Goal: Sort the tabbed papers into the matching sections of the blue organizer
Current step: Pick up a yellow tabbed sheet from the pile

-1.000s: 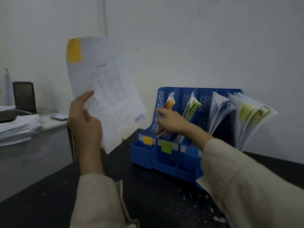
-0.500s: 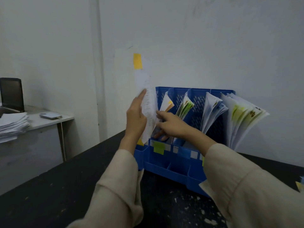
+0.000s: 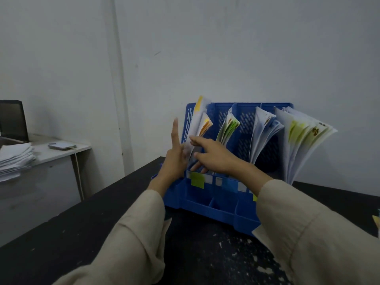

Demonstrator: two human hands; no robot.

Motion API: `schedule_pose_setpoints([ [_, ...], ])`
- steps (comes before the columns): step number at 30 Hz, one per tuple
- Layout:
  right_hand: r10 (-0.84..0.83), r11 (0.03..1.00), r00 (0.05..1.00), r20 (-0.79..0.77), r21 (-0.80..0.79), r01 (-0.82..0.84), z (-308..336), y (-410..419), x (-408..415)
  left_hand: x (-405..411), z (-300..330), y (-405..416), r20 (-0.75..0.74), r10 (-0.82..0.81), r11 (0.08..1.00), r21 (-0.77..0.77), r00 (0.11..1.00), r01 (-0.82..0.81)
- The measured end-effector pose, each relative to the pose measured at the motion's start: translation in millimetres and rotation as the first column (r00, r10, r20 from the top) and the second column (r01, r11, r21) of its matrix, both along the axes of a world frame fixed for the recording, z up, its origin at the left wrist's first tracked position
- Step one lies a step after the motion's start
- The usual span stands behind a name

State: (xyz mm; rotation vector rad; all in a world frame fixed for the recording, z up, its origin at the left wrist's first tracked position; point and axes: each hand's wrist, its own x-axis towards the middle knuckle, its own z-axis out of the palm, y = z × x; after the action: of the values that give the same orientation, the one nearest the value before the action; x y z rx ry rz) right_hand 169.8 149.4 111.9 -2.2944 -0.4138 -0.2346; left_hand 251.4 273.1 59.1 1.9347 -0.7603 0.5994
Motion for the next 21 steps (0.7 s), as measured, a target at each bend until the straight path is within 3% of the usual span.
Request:
schedule_pose_setpoints([
  [3, 0.003, 0.995, 0.996, 0.088, -0.100, 0.006, 1.8, -1.2, -0.7, -3.3, -7.5, 4.1, -0.099, 0.031, 0.994, 0.108, 0.995, -0.020],
  [6, 0.008, 0.951, 0.958, 0.285, -0.297, 0.081, 5.7, -0.3, -4.9, -4.0, -6.8, 10.1, -0.153, 0.051, 0.973, 0.229, 0.987, -0.015],
  [11, 0.062, 0.743, 0.867, 0.495, -0.603, 0.291, 10.0, 8.4, -7.2, 1.6, 0.4, 8.8, -0.196, 0.180, 0.892, 0.446, 0.964, -0.076],
  [13, 0.101, 0.634, 0.825, 0.556, -0.675, 0.377, 10.0, 12.1, -5.3, 6.7, 1.0, 9.0, -0.234, 0.175, 0.895, 0.442, 0.956, -0.056],
  [17, 0.213, 0.399, 0.751, 0.624, -0.758, 0.516, 12.2, 18.3, -1.3, -1.4, -0.3, 10.2, -0.344, 0.080, 0.962, 0.272, 0.935, 0.018],
  [21, 0.322, 0.182, 0.718, 0.616, -0.785, 0.592, 14.7, 28.1, 3.0, -12.9, -1.0, 7.1, -0.326, 0.072, 0.970, 0.241, 0.943, 0.010],
])
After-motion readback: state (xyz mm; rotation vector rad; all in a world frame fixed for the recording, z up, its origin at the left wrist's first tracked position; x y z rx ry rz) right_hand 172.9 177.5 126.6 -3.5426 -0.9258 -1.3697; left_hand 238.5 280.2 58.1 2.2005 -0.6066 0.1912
